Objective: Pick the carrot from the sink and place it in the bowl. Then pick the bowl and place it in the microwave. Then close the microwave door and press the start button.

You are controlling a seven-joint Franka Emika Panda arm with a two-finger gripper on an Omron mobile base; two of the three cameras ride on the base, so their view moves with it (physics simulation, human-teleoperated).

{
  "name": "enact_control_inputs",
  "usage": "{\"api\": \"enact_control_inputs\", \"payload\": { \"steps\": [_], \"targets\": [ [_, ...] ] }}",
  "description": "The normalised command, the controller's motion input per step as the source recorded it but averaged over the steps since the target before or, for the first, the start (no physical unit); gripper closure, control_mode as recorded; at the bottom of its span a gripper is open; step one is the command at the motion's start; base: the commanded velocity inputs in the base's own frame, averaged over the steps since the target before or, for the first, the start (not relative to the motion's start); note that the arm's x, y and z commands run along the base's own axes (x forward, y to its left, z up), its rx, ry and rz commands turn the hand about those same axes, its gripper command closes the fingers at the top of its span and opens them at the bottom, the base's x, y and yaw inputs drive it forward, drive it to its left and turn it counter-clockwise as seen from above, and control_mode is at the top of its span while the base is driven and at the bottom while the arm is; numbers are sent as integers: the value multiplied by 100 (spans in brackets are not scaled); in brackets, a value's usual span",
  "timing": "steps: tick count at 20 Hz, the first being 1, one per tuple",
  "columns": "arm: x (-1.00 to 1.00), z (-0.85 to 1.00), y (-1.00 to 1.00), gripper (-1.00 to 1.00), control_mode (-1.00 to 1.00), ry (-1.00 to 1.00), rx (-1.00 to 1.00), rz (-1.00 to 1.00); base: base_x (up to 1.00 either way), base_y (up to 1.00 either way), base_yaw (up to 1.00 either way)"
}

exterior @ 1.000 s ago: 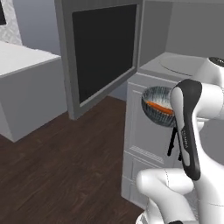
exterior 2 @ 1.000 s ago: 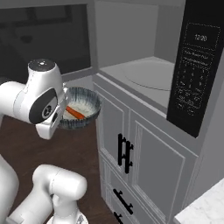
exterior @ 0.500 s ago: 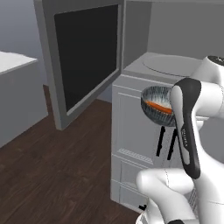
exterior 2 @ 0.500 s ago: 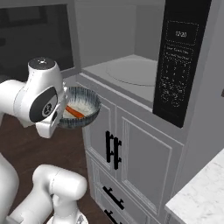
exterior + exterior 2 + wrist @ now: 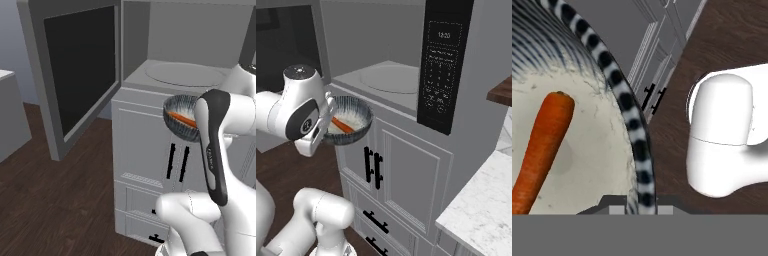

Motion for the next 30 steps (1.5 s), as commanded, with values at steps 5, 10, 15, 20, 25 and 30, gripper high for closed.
{"api": "enact_control_inputs", "payload": {
  "steps": [5, 10, 15, 20, 25, 30],
  "targets": [
    [0, 61, 0, 100, -100, -22, 0, -5, 0, 0, 0],
    [34, 32, -15, 100, -100, -4, 0, 4, 0, 0, 0],
    [56, 27, -4, 100, -100, -24, 0, 9, 0, 0, 0],
    [75, 18, -9, 100, -100, -15, -1, -8, 0, 0, 0],
    [78, 8, -1, 100, -100, -13, -4, -23, 0, 0, 0],
    [70, 17, -33, 100, -100, -2, -1, -14, 0, 0, 0]
  ]
}}
